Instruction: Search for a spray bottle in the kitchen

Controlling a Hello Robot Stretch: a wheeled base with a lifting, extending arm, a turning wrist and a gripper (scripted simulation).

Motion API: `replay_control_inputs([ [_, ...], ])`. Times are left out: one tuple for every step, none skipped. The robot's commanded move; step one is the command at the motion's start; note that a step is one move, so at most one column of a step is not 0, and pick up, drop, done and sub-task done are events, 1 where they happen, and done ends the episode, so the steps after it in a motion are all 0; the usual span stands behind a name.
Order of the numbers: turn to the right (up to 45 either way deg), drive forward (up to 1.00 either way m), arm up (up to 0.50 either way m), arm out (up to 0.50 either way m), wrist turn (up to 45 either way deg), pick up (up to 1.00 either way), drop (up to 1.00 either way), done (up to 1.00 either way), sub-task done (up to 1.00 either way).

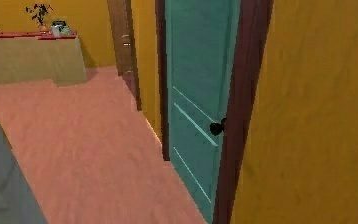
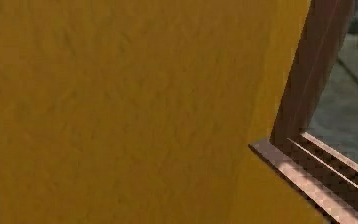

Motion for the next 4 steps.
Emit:
replay_control_inputs([
  [0.0,0.35,0.00,0.00,0.0,0.00,0.00,0.00,0.00],
  [-42.0,0.00,0.00,0.00,0.0,0.00,0.00,0.00,0.00],
  [0.0,1.00,0.00,0.00,0.0,0.00,0.00,0.00,0.00],
  [0.0,1.00,0.00,0.00,0.0,0.00,0.00,0.00,0.00],
])
